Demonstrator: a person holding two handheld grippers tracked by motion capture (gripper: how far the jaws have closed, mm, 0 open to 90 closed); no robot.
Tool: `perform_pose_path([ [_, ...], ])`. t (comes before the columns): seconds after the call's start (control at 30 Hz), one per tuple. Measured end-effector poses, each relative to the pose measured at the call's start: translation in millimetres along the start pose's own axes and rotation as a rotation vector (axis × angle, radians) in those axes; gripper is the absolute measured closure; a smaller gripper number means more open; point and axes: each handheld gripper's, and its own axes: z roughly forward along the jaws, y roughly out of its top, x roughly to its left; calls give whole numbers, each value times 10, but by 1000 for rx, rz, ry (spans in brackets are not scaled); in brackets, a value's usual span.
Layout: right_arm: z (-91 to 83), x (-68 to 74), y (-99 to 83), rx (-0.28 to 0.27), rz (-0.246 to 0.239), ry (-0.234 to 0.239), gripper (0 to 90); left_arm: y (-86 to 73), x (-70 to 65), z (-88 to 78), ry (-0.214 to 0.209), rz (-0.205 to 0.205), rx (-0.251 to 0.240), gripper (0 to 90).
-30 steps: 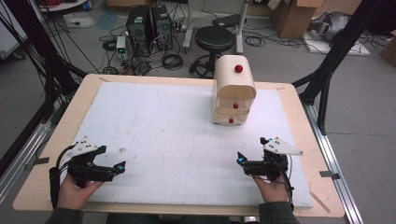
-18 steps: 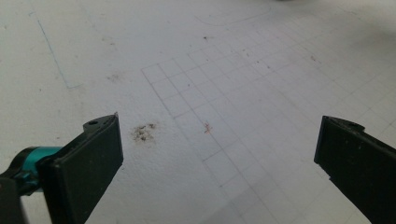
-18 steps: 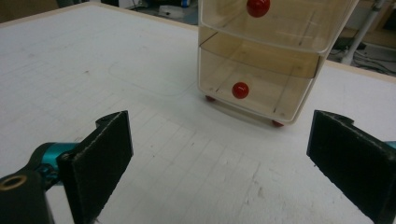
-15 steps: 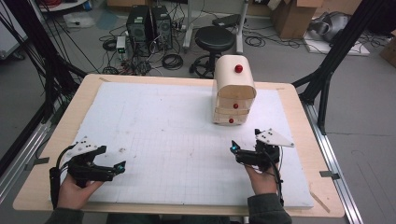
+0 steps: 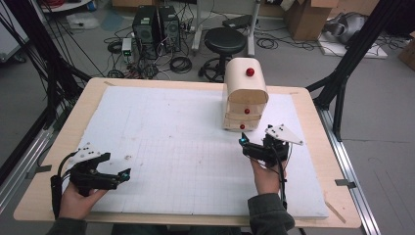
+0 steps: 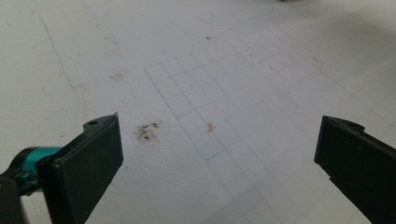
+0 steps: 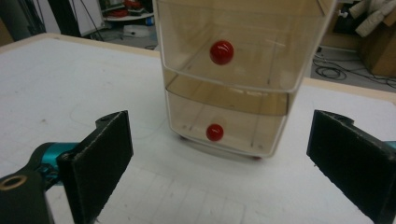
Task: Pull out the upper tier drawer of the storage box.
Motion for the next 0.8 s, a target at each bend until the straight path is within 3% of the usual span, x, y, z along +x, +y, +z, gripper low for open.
perform_pose_path([
  [0.27, 114, 49, 105, -12, 9, 7, 57, 0, -1, 0, 1, -5, -4, 17],
  [0.37, 182, 80, 190, -10, 12, -36, 57, -1, -9, 12, -3, -1, 3, 17],
  [0.53, 253, 87, 226, -6, 13, -56, 58, 0, -11, 17, -5, 2, 4, 17],
  [0.73, 361, 106, 224, -57, 58, -99, 57, -6, -13, 33, -7, -1, 6, 17],
  [0.8, 398, 101, 215, -59, 67, -93, 58, -4, -14, 32, -6, 0, 7, 17],
])
